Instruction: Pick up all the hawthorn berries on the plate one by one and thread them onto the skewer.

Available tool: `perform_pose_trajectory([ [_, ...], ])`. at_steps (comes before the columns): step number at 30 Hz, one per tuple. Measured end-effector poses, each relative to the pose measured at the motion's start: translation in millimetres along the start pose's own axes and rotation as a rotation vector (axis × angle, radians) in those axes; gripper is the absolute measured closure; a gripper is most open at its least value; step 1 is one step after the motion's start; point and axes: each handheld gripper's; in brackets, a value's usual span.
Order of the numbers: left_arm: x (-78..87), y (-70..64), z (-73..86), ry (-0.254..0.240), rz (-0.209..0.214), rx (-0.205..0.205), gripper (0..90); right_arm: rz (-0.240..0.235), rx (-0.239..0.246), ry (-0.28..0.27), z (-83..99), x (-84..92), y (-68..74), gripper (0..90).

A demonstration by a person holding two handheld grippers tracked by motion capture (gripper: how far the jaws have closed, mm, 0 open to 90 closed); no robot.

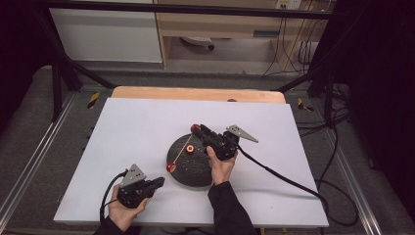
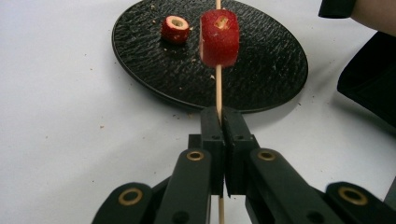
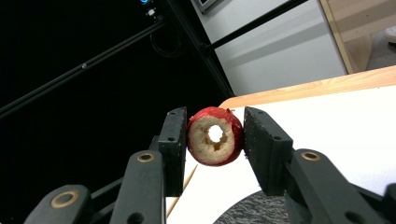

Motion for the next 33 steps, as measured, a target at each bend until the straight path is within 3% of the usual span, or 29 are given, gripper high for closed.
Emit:
perform_pose_trajectory([
  [16,-1.4,0.0,0.1,0.004,-0.001,0.005,88.3,-0.010,-0.004,0.008,4.9,-1.1,0.8,61.4],
  [33,-9.3,-7.2,-3.1,-0.023,-0.017,0.062,88.3,-0.039,-0.019,0.041,19.9,-2.1,3.2,61.5],
])
Point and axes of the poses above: each handheld gripper's, and its own axes: x roughly backward along the jaws, z roughly out of its underside, y roughly to its left, and after that the axes turned 9 degrees about z, right-handed
